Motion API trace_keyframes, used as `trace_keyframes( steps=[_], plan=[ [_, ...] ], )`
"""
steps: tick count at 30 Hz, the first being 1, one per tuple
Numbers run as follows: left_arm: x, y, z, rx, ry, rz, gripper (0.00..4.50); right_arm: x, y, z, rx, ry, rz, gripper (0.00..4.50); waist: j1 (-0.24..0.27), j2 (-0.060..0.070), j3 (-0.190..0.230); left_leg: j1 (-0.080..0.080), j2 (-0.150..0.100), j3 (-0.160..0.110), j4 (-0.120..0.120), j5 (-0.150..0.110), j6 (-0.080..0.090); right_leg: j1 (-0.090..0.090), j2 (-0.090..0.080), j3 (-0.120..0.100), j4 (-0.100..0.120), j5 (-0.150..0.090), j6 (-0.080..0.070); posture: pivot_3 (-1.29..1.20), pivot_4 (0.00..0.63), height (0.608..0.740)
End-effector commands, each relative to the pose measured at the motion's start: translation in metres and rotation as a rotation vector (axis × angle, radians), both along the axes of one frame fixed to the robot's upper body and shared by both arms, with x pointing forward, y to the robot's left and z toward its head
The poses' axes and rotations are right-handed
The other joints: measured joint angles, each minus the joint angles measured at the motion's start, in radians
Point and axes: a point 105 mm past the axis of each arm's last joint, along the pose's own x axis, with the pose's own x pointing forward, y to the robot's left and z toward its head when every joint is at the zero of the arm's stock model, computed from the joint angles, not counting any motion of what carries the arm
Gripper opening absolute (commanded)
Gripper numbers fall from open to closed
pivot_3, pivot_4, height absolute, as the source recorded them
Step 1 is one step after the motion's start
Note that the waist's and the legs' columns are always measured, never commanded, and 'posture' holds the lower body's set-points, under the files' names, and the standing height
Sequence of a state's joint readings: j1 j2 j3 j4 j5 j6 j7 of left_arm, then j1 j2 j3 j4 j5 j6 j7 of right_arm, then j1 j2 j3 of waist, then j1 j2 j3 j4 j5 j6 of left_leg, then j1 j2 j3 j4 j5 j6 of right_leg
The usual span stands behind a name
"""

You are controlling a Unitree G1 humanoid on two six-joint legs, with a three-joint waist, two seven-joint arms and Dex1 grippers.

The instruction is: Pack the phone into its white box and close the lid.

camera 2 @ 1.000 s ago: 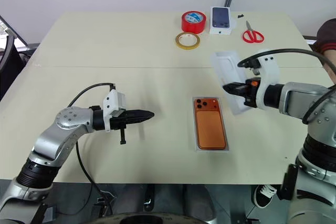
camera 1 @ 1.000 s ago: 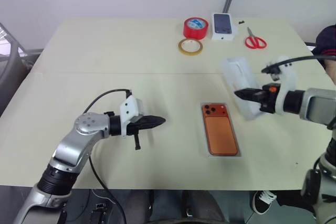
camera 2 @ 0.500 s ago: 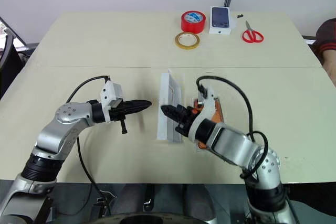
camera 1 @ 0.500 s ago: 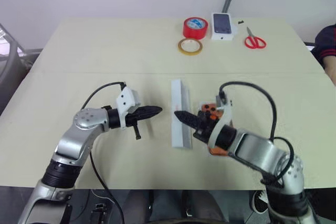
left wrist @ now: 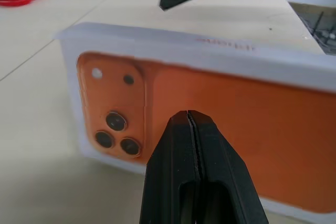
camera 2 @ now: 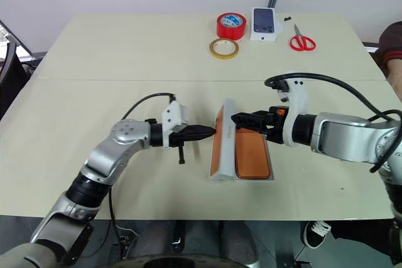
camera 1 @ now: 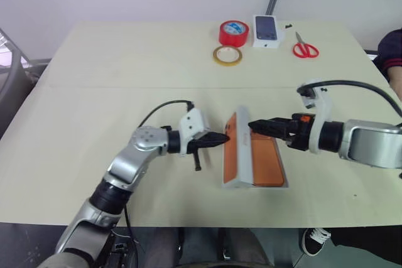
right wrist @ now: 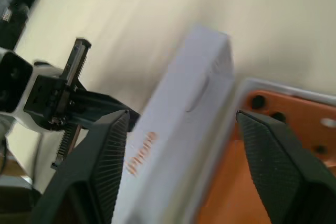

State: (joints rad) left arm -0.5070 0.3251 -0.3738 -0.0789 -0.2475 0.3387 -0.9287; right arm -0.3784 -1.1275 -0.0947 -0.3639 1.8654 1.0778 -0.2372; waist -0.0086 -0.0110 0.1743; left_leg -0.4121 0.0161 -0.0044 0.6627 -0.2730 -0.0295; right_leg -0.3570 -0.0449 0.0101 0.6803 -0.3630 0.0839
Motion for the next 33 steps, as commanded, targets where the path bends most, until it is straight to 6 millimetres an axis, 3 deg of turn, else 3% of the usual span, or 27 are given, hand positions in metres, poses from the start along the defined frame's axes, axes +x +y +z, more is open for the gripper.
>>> trace_keyframes(
  steps=[1, 4, 7, 11, 14, 20, 27, 33],
  plan=[
    [0.001, -0.021, 0.004, 0.006, -0.023, -0.027, 0.00, 0.010, -0.019, 0.010, -0.107, -0.095, -0.044, 2.92, 0.000, 0.000, 0.000, 0.000, 0.000, 0.000, 0.000, 0.000, 0.000, 0.000, 0.000, 0.000, 0.000, 0.000, 0.000, 0.00, 0.150, 0.740],
    [0.002, -0.030, 0.005, 0.001, -0.025, -0.035, 0.00, 0.010, -0.025, 0.008, -0.202, -0.132, -0.032, 1.56, 0.000, 0.000, 0.000, 0.000, 0.000, 0.000, 0.001, 0.000, 0.000, 0.000, 0.000, 0.000, 0.000, 0.000, 0.000, 0.00, 0.150, 0.740],
    [0.006, -0.025, 0.014, -0.027, -0.020, -0.017, 0.00, 0.008, -0.031, -0.002, -0.340, -0.161, -0.002, 0.06, -0.003, 0.000, 0.000, 0.000, 0.000, 0.000, 0.000, 0.000, 0.000, -0.001, 0.000, 0.000, 0.000, 0.000, 0.000, 0.00, 0.150, 0.740],
    [0.012, -0.012, 0.023, -0.053, -0.004, 0.025, 0.00, 0.006, -0.036, -0.013, -0.468, -0.188, 0.037, 0.06, -0.002, 0.000, 0.000, 0.000, 0.000, 0.000, 0.000, 0.000, 0.000, -0.001, 0.001, 0.000, 0.000, 0.000, 0.000, 0.00, 0.150, 0.740],
    [0.019, 0.022, 0.017, 0.029, -0.012, 0.095, 0.00, 0.003, -0.033, -0.024, -0.529, -0.202, 0.093, 0.06, -0.004, 0.001, 0.000, 0.000, 0.000, 0.000, 0.000, 0.000, 0.000, -0.001, 0.000, 0.000, 0.000, 0.000, 0.000, 0.00, 0.150, 0.740],
    [-0.005, 0.042, -0.001, 0.166, 0.069, 0.000, 0.00, -0.002, -0.029, -0.036, -0.588, -0.206, 0.175, 0.06, 0.002, 0.001, 0.000, 0.000, 0.000, 0.000, 0.000, 0.000, 0.000, -0.001, -0.001, 0.000, 0.000, 0.000, 0.000, 0.00, 0.150, 0.740],
    [-0.015, 0.017, -0.024, 0.239, 0.090, -0.075, 0.00, -0.005, -0.022, -0.043, -0.586, -0.202, 0.227, 0.06, 0.015, 0.001, 0.000, 0.000, -0.001, 0.000, 0.001, 0.000, 0.000, 0.000, -0.001, 0.000, 0.000, 0.000, 0.000, 0.00, 0.150, 0.740],
    [-0.012, -0.008, -0.026, 0.219, 0.080, -0.087, 0.00, -0.009, -0.020, -0.046, -0.588, -0.194, 0.250, 0.06, 0.019, 0.001, 0.000, 0.000, -0.001, 0.000, 0.001, 0.000, 0.000, 0.000, 0.000, 0.000, 0.000, 0.000, 0.000, 0.00, 0.150, 0.740]
  ],
)
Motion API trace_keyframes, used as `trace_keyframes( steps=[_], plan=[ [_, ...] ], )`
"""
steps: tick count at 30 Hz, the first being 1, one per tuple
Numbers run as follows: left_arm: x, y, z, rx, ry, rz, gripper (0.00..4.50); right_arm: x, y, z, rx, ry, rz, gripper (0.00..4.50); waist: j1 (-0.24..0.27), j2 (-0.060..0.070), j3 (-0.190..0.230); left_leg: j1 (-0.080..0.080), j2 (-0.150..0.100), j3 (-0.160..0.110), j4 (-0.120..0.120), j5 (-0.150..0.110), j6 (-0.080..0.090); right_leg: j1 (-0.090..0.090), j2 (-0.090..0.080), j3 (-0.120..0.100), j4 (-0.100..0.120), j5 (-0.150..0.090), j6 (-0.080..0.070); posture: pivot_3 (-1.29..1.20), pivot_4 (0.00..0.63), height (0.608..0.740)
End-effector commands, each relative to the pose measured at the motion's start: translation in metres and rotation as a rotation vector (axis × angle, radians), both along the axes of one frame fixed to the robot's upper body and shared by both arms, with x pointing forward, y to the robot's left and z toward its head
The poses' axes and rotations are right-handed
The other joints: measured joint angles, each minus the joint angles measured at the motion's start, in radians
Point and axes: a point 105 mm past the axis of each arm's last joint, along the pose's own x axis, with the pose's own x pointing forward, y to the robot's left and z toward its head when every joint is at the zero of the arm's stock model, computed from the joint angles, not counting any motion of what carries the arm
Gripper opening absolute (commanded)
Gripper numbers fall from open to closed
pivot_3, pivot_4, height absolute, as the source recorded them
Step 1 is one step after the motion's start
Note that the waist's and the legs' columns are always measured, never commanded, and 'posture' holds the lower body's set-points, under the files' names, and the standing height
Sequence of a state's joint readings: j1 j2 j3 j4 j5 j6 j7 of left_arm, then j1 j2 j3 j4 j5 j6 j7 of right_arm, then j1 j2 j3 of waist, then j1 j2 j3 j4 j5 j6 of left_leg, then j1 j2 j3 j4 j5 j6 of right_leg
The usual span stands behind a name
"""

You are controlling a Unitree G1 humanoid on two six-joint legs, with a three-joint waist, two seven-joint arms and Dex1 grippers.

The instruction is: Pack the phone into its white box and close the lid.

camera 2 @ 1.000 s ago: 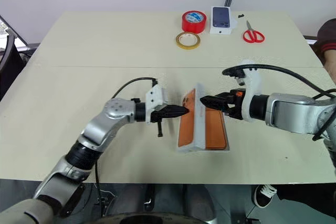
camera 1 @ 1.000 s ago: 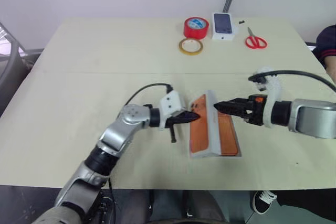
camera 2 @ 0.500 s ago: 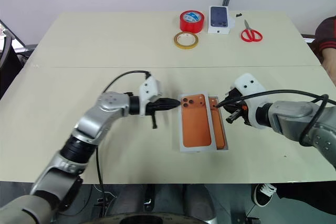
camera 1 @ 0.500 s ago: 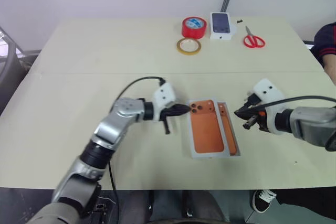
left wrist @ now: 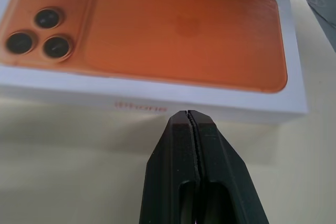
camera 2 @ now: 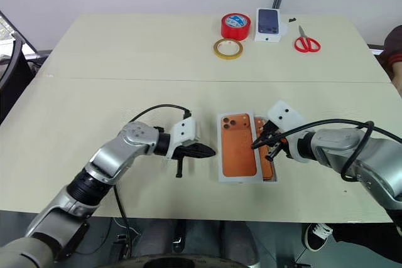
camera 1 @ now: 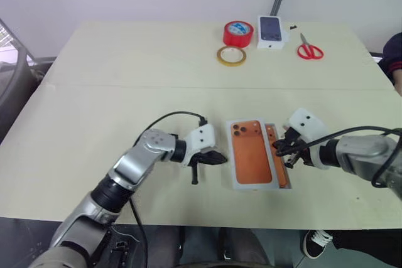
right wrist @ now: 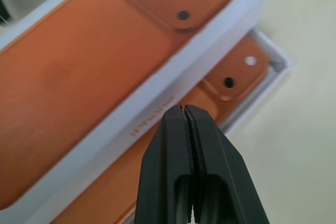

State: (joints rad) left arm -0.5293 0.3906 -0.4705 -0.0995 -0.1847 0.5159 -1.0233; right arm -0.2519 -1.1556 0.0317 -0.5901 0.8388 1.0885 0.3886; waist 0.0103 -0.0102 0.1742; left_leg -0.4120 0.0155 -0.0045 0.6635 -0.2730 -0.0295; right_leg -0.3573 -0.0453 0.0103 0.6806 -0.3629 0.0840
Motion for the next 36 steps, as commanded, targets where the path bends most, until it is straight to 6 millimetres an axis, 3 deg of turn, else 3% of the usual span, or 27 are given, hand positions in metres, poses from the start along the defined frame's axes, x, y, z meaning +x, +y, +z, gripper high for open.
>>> trace_keyframes(
  steps=[1, 14, 36],
  plan=[
    [0.001, -0.017, 0.008, -0.027, -0.054, -0.027, 0.00, -0.002, 0.003, 0.006, -0.010, -0.029, 0.020, 0.06, 0.000, 0.000, 0.000, 0.000, 0.000, 0.000, 0.000, 0.000, 0.000, 0.000, 0.000, 0.000, 0.000, 0.000, 0.000, 0.00, 0.150, 0.740],
    [-0.003, -0.036, 0.028, -0.147, -0.059, -0.055, 0.00, -0.015, 0.000, 0.000, -0.030, 0.002, 0.025, 0.06, 0.001, 0.000, 0.000, 0.000, 0.000, 0.000, 0.000, 0.000, 0.000, 0.000, 0.000, 0.000, 0.000, 0.000, 0.000, 0.00, 0.150, 0.740],
    [-0.002, -0.046, 0.028, -0.160, -0.053, -0.053, 0.00, -0.015, -0.010, -0.008, -0.042, 0.017, -0.018, 0.06, 0.001, 0.000, 0.000, 0.000, 0.000, 0.000, 0.001, 0.000, 0.000, 0.001, 0.000, 0.000, 0.000, 0.000, 0.000, 0.00, 0.150, 0.740]
  ],
)
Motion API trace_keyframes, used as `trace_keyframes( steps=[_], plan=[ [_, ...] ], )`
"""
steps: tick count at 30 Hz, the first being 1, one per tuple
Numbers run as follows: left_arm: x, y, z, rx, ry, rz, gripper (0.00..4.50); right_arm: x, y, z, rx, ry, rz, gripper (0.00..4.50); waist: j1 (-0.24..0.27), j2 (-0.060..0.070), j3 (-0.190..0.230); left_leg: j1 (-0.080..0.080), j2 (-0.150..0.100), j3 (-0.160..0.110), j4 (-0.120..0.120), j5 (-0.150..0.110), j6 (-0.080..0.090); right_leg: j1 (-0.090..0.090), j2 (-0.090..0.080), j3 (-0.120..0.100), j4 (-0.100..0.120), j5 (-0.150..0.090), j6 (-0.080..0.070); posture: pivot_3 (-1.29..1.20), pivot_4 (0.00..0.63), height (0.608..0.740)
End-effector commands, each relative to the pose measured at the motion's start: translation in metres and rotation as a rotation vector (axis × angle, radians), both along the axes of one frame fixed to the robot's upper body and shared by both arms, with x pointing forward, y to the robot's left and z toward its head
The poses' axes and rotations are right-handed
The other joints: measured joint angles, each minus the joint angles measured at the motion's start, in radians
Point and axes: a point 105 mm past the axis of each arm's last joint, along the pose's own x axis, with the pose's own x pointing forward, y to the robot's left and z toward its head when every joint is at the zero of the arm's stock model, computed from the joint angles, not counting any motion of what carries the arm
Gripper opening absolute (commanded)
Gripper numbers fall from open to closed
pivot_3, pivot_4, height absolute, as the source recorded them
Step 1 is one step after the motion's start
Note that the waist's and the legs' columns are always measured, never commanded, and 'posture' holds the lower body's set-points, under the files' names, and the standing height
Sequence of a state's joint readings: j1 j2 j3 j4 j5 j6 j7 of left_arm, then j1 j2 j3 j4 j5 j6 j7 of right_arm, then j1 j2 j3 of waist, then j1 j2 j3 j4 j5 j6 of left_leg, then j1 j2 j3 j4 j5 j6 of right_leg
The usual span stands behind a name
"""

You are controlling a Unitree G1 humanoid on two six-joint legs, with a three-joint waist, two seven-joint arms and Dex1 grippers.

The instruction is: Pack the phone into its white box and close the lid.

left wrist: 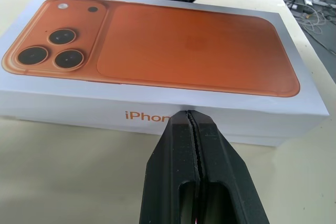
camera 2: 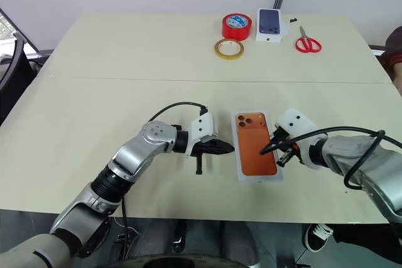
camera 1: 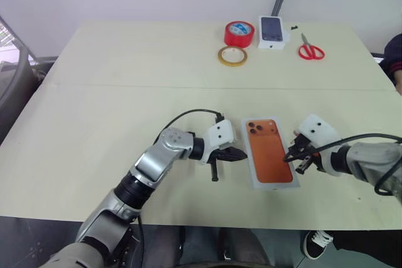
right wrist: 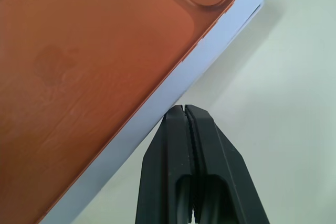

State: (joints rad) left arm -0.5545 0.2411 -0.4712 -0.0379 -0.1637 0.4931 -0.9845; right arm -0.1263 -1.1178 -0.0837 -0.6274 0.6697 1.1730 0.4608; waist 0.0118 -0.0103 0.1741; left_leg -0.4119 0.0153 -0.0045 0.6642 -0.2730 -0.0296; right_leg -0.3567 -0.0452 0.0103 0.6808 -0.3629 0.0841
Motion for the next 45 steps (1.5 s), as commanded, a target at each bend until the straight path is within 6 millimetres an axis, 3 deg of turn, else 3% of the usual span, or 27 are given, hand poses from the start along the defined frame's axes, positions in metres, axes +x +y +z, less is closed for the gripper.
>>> trace_keyframes(
  steps=[1, 16, 20, 25, 30, 34, 37, 39, 42, 45],
  plan=[
    [-0.002, -0.012, 0.019, -0.058, -0.056, -0.032, 0.00, -0.007, 0.017, 0.002, 0.037, 0.000, 0.082, 0.06, 0.000, 0.000, 0.000, 0.000, 0.000, 0.000, 0.000, 0.000, 0.000, 0.000, 0.000, 0.000, 0.000, 0.000, 0.000, 0.00, 0.150, 0.740],
    [0.005, -0.008, 0.014, -0.040, -0.056, -0.006, 0.00, -0.008, 0.006, 0.002, 0.013, -0.002, 0.053, 0.06, 0.000, 0.000, 0.000, 0.000, 0.000, 0.000, 0.000, 0.000, 0.000, 0.000, 0.000, 0.000, 0.000, 0.000, 0.000, 0.00, 0.150, 0.740],
    [0.020, 0.004, 0.029, -0.103, -0.028, 0.077, 0.00, -0.011, -0.008, 0.020, 0.014, -0.038, 0.064, 0.06, 0.001, 0.000, 0.000, 0.000, 0.000, 0.000, 0.000, 0.000, 0.000, 0.000, 0.000, 0.000, 0.000, 0.000, 0.000, 0.00, 0.150, 0.740],
    [0.029, 0.000, 0.051, -0.190, -0.004, 0.108, 0.00, -0.038, 0.008, 0.022, 0.098, -0.003, 0.212, 0.06, 0.001, 0.000, 0.000, 0.000, 0.000, 0.000, 0.001, 0.000, 0.000, 0.001, 0.001, 0.000, 0.001, 0.000, 0.000, 0.00, 0.150, 0.740],
    [0.023, -0.018, 0.035, -0.106, -0.038, 0.065, 0.00, -0.054, 0.031, 0.004, 0.166, 0.051, 0.268, 0.06, 0.000, -0.001, 0.000, 0.001, 0.000, 0.000, 0.001, 0.000, 0.000, 0.002, 0.001, 0.000, 0.001, 0.000, 0.000, 0.00, 0.150, 0.740],
    [0.022, -0.020, 0.001, 0.062, -0.079, 0.033, 0.00, -0.055, 0.033, -0.019, 0.129, 0.101, 0.214, 0.06, 0.000, -0.001, 0.000, 0.002, 0.000, 0.000, 0.001, 0.000, 0.000, 0.002, 0.001, 0.000, 0.001, 0.000, 0.000, 0.00, 0.150, 0.740],
    [0.024, -0.015, -0.005, 0.087, -0.093, 0.039, 0.00, -0.054, 0.035, -0.020, 0.115, 0.090, 0.211, 0.06, -0.001, -0.002, -0.002, 0.002, 0.000, 0.000, 0.001, 0.000, 0.000, 0.002, 0.002, 0.000, 0.001, 0.000, 0.000, 0.00, 0.150, 0.740],
    [0.031, -0.007, 0.005, 0.040, -0.082, 0.082, 0.00, -0.048, 0.032, -0.011, 0.119, 0.048, 0.202, 0.06, -0.001, -0.002, -0.002, 0.003, 0.000, 0.000, 0.001, 0.000, 0.000, 0.003, 0.001, 0.000, 0.001, 0.000, 0.000, 0.00, 0.150, 0.740],
    [0.043, 0.015, 0.024, -0.039, -0.086, 0.162, 0.00, -0.036, 0.028, 0.005, 0.132, -0.054, 0.182, 0.06, -0.003, -0.002, -0.002, 0.003, 0.000, 0.000, 0.001, 0.000, 0.000, 0.002, 0.001, 0.000, 0.001, 0.000, 0.000, 0.00, 0.150, 0.740],
    [0.060, 0.051, 0.047, -0.123, -0.113, 0.281, 0.00, -0.021, 0.019, 0.024, 0.153, -0.201, 0.151, 0.06, -0.003, -0.002, -0.002, 0.003, 0.001, 0.000, 0.000, 0.000, 0.000, 0.001, 0.002, 0.001, 0.001, 0.000, 0.000, 0.00, 0.150, 0.740]
  ],
)
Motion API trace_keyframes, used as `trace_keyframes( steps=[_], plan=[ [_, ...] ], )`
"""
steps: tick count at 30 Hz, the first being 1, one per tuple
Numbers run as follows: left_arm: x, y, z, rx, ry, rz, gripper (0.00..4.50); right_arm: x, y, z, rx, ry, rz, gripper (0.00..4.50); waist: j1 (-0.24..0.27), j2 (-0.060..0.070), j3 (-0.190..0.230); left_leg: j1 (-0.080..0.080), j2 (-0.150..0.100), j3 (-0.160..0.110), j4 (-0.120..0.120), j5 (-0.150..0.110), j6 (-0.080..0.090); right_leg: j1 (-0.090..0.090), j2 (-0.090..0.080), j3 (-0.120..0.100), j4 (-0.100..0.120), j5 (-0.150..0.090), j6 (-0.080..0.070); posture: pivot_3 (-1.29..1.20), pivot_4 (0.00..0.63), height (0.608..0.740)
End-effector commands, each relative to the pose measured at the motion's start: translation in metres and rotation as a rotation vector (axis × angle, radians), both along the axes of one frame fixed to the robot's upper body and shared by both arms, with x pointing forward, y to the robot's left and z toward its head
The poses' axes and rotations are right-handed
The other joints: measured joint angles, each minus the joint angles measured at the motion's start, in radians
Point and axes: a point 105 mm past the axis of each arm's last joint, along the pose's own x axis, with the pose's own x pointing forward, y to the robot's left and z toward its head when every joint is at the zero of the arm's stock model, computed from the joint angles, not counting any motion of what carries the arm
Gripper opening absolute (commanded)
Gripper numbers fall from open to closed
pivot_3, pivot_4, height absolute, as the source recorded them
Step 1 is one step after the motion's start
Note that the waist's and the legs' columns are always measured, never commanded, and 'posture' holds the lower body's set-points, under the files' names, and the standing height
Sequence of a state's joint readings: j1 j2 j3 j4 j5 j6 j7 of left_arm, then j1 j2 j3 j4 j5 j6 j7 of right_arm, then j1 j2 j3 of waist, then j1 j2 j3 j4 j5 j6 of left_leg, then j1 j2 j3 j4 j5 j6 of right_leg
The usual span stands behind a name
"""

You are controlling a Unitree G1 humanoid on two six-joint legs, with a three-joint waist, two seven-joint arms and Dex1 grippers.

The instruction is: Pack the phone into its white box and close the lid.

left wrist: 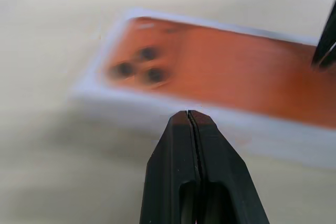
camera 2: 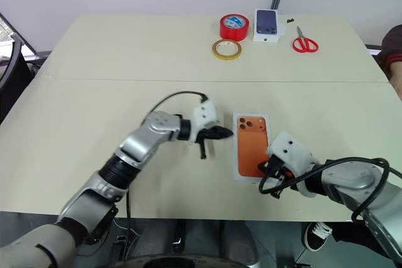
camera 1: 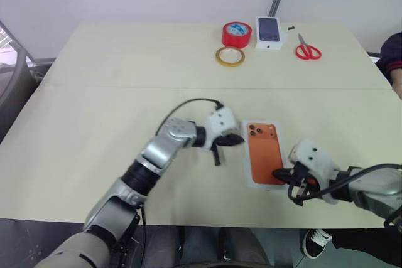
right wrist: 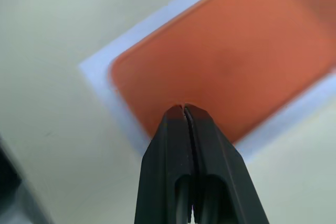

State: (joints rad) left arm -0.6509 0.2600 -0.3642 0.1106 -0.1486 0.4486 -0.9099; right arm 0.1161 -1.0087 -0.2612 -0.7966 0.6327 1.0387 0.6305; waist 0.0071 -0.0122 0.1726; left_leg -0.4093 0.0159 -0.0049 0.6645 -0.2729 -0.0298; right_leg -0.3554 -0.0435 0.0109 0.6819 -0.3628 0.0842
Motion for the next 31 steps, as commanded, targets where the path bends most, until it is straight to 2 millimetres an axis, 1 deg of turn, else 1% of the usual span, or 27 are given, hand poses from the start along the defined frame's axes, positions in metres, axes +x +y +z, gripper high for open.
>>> trace_keyframes(
  steps=[1, 3, 4, 6, 8, 10, 13, 16, 19, 22, 25, 31],
  plan=[
    [0.016, 0.041, 0.039, -0.144, -0.074, 0.124, 0.00, 0.019, -0.013, 0.029, 0.024, -0.205, -0.048, 0.06, 0.003, 0.000, 0.000, 0.000, 0.000, 0.000, 0.000, 0.000, 0.000, 0.000, 0.000, 0.000, 0.000, 0.000, 0.000, 0.00, 0.150, 0.740],
    [0.024, 0.073, 0.051, -0.176, -0.093, 0.215, 0.00, 0.029, -0.022, 0.039, 0.046, -0.277, -0.086, 0.06, 0.002, 0.000, 0.000, 0.000, 0.000, 0.000, 0.000, 0.000, 0.000, 0.000, -0.001, 0.000, 0.000, 0.000, 0.000, 0.00, 0.150, 0.740],
    [0.026, 0.092, 0.054, -0.178, -0.103, 0.268, 0.00, 0.034, -0.028, 0.045, 0.084, -0.302, -0.114, 0.06, 0.002, 0.000, 0.000, 0.000, 0.000, 0.000, 0.000, 0.000, 0.000, 0.000, -0.001, 0.000, 0.000, 0.000, 0.000, 0.00, 0.150, 0.740],
    [0.028, 0.126, 0.054, -0.170, -0.112, 0.361, 0.00, 0.044, -0.039, 0.055, 0.155, -0.342, -0.160, 0.06, -0.002, 0.000, 0.000, 0.000, 0.000, 0.000, 0.000, 0.000, -0.001, 0.000, -0.001, 0.000, 0.000, 0.000, 0.000, 0.00, 0.150, 0.740],
    [0.025, 0.157, 0.050, -0.152, -0.115, 0.443, 0.00, 0.051, -0.046, 0.063, 0.221, -0.376, -0.193, 0.06, -0.002, 0.000, 0.000, 0.000, 0.000, 0.000, -0.001, 0.000, -0.001, 0.000, -0.001, 0.000, 0.000, 0.000, 0.000, 0.00, 0.150, 0.740],
    [0.018, 0.180, 0.044, -0.119, -0.123, 0.513, 0.00, 0.058, -0.052, 0.067, 0.255, -0.392, -0.210, 0.06, -0.003, 0.001, 0.000, 0.000, 0.000, 0.001, -0.001, 0.000, -0.001, 0.000, -0.001, 0.000, 0.000, 0.000, 0.000, 0.00, 0.150, 0.740],
    [0.012, 0.204, 0.035, -0.109, -0.113, 0.608, 0.00, 0.065, -0.050, 0.064, 0.274, -0.393, -0.207, 0.06, 0.005, 0.001, 0.000, 0.000, 0.000, 0.001, -0.001, 0.000, -0.001, 0.000, -0.002, 0.000, 0.000, 0.000, 0.000, 0.00, 0.150, 0.740],
    [0.008, 0.216, 0.037, -0.148, -0.108, 0.671, 0.00, 0.069, -0.045, 0.061, 0.287, -0.391, -0.182, 0.06, 0.006, 0.000, 0.000, 0.000, 0.000, 0.000, -0.001, 0.000, -0.001, 0.000, -0.003, -0.001, 0.000, 0.000, 0.000, 0.00, 0.150, 0.740],
    [0.004, 0.224, 0.038, -0.180, -0.104, 0.716, 0.00, 0.074, -0.040, 0.051, 0.278, -0.385, -0.162, 0.06, 0.002, 0.000, 0.000, 0.000, 0.000, 0.000, -0.001, 0.000, -0.001, 0.000, -0.003, -0.001, 0.000, 0.000, 0.000, 0.00, 0.150, 0.740],
    [0.003, 0.227, 0.032, -0.163, -0.101, 0.735, 0.00, 0.077, -0.032, 0.046, 0.288, -0.394, -0.141, 0.06, -0.001, 0.001, 0.000, 0.000, 0.000, 0.001, -0.001, 0.000, -0.001, -0.001, -0.003, -0.001, 0.001, 0.000, 0.000, 0.00, 0.150, 0.740],
    [0.005, 0.228, 0.035, -0.171, -0.113, 0.750, 0.00, 0.079, -0.025, 0.047, 0.295, -0.412, -0.119, 0.06, -0.003, 0.001, 0.000, 0.000, 0.000, 0.001, -0.001, 0.000, -0.001, -0.001, -0.003, -0.001, 0.001, 0.000, 0.000, 0.00, 0.150, 0.740],
    [0.007, 0.230, 0.035, -0.176, -0.121, 0.768, 0.00, 0.082, -0.025, 0.045, 0.296, -0.415, -0.124, 0.06, -0.001, 0.001, 0.000, 0.000, 0.000, 0.001, -0.001, 0.000, -0.001, -0.001, -0.003, -0.001, 0.001, 0.000, 0.000, 0.00, 0.150, 0.740]
  ],
)
